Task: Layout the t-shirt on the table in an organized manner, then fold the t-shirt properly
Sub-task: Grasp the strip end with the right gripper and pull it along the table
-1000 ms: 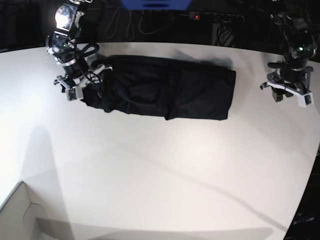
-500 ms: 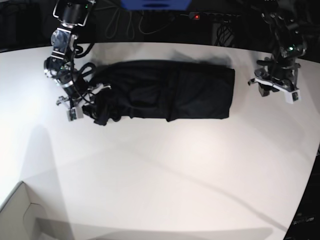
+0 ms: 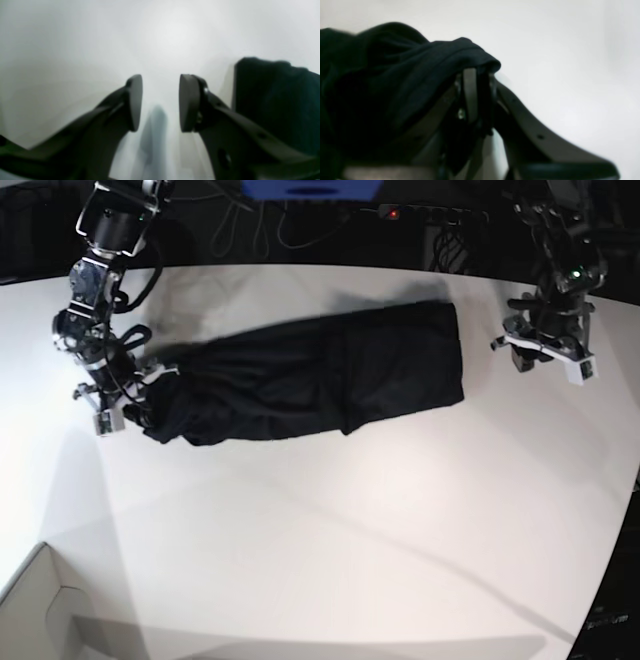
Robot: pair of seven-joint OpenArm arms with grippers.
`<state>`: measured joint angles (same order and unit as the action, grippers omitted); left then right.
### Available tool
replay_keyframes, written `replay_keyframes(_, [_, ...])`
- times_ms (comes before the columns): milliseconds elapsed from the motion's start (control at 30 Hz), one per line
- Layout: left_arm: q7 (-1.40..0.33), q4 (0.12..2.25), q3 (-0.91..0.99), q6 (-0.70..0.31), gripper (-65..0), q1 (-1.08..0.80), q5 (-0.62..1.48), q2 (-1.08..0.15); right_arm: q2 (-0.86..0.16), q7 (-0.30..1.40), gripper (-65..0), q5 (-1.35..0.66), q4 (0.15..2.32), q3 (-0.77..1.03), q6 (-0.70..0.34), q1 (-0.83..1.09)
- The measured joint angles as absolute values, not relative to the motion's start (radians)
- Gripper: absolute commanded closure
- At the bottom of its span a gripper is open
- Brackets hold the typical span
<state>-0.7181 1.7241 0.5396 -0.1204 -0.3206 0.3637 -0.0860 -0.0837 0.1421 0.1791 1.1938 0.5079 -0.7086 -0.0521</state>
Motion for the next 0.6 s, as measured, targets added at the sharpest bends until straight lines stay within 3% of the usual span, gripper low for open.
replay_keyframes(100, [-0.722,1.724,0.54,-0.12,-23.8,-0.321,0.364,-0.086,-0.086,0.15,-1.7,0.195,1.194,0.516,-0.707,-0.058])
replay_keyframes(367, [-0.722,1.724,0.542,-0.12,-23.8,-0.32,0.364,-0.088,-0.084,0.138,-27.7,0.183,1.214,0.51,-0.703,-0.029])
replay_keyframes(600, [-0.722,1.724,0.542,-0.12,-23.8,-0.321,0.36,-0.089,-0.062,0.152,-37.8,0.191,1.247,0.49,-0.694,-0.016])
